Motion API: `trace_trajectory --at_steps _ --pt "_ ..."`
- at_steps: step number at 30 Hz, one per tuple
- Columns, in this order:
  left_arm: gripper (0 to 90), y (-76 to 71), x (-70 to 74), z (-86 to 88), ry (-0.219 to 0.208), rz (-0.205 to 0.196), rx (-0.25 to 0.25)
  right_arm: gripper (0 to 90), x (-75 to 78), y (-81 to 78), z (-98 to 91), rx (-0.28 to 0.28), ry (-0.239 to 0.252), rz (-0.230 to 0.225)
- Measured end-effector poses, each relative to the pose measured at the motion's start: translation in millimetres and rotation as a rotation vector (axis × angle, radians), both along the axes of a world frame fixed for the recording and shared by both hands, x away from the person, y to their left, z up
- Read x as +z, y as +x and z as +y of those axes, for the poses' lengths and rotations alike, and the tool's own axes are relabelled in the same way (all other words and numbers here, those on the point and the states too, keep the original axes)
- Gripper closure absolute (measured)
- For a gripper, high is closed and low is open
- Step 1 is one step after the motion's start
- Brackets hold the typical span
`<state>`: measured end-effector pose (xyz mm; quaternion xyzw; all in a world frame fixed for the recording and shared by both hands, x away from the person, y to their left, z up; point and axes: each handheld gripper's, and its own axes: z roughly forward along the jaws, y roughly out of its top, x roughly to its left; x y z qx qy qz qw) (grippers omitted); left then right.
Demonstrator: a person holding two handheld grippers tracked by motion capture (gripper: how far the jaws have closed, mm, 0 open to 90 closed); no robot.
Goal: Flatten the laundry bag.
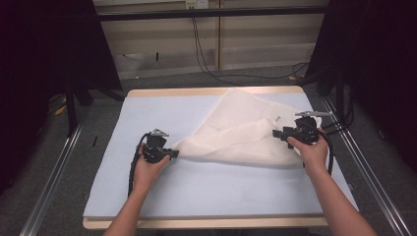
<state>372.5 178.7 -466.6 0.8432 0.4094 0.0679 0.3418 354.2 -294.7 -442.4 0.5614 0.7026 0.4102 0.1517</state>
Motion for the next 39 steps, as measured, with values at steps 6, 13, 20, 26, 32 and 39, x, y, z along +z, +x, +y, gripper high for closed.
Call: trace_trajectory --at_steps 6,13,20,26,32,39 --pt "82.3 0.1 -0.3 -0.1 0.000 0.003 0.003 74.4 0.6 -4.1 -2.1 0.046 0.032 -0.006" --pt "81.8 0.2 -0.3 -0.1 -0.003 0.005 0.006 84.2 4.0 -22.0 -6.0 0.123 0.054 -0.074" --pt "81.7 0.4 -0.1 -0.6 -0.004 0.005 0.018 84.9 8.1 -45.8 -7.2 0.187 0.066 -0.148" --pt "81.7 1.2 -0.5 0.0 -0.013 0.009 0.025 85.2 5.1 -66.4 -12.5 0.221 0.073 -0.169" --pt "81.6 2.6 -0.7 0.6 -0.009 0.015 0.017 85.3 0.3 -83.0 -19.4 0.236 0.091 -0.182" --pt "79.7 3.0 0.5 0.7 -0.019 0.019 0.025 85.2 -0.7 -100.0 -17.4 0.271 0.111 -0.204"
